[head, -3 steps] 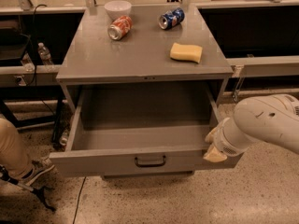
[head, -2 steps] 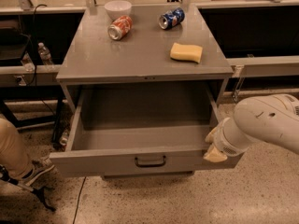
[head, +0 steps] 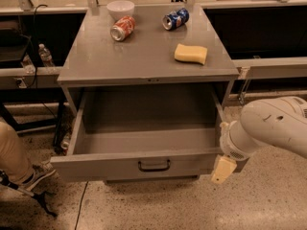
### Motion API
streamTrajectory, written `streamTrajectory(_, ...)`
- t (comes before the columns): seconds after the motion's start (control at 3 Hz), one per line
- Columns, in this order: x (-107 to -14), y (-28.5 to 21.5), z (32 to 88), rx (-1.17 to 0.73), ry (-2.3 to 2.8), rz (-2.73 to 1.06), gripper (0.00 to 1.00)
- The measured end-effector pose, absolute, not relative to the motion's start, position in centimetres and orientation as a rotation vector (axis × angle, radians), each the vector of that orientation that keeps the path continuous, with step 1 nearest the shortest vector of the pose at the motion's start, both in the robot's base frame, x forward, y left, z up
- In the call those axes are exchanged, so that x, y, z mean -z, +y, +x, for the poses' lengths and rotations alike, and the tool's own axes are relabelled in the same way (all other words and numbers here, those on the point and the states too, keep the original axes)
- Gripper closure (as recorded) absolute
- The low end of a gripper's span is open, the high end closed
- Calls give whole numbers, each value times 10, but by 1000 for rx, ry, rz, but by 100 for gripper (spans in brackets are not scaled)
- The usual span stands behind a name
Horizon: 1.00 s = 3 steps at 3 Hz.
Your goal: Open top drawer
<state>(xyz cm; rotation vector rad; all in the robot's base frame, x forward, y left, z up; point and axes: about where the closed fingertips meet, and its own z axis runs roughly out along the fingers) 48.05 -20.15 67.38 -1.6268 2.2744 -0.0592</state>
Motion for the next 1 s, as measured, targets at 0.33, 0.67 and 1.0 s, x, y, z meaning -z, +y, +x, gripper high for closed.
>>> streamTrajectory(0.33, -692, -217, 489, 90, 2243, -1604, 0)
streamTrajectory(0.67, -733, -248, 504, 148, 2218, -1546, 0)
streamTrajectory(1.0, -788, -304, 526, 195, 2234, -1351, 0)
